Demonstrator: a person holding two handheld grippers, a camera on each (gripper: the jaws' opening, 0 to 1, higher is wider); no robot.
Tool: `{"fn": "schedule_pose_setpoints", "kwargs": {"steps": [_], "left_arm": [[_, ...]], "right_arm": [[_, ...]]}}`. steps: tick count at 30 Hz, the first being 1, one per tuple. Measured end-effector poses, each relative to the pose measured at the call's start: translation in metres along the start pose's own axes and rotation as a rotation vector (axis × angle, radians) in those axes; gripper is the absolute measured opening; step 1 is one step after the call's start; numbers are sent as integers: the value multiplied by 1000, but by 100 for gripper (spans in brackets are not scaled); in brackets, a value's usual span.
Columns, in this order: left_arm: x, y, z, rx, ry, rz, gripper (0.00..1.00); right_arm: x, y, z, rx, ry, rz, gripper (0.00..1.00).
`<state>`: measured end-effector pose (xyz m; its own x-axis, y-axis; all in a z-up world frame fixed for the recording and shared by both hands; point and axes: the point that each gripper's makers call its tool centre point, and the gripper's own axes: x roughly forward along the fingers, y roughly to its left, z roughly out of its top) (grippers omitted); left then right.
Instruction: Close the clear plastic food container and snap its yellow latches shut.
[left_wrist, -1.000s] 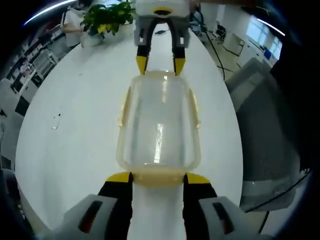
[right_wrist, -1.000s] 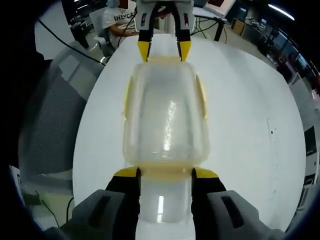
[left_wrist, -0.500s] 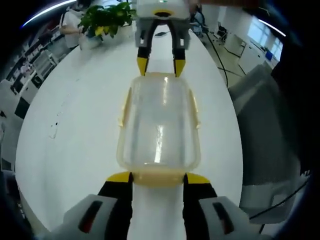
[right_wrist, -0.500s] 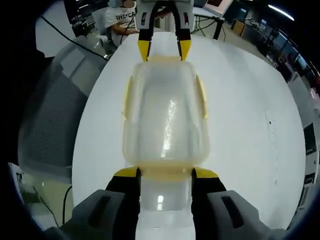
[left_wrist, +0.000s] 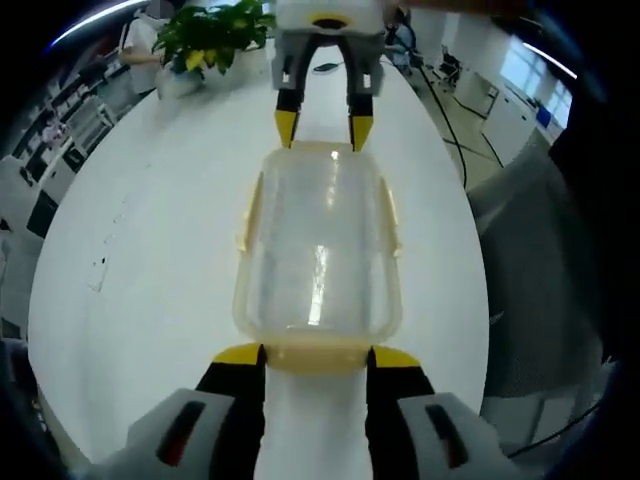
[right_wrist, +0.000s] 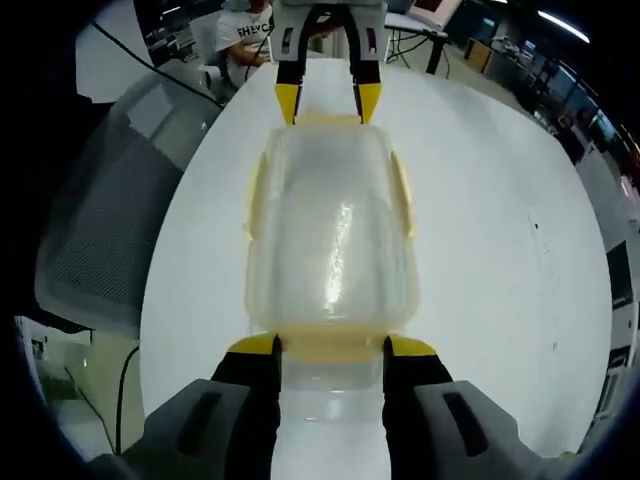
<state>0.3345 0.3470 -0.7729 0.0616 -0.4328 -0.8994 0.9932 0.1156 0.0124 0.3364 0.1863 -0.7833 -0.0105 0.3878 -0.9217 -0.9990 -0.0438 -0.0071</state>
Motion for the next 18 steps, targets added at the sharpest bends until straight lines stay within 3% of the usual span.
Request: {"fn": "schedule_pose_setpoints", "kwargs": {"steps": [18], "left_arm": [[14, -4, 36, -9, -54, -7, 33]], "right_arm": [[-20, 2, -35, -3, 14, -14, 37]]}}
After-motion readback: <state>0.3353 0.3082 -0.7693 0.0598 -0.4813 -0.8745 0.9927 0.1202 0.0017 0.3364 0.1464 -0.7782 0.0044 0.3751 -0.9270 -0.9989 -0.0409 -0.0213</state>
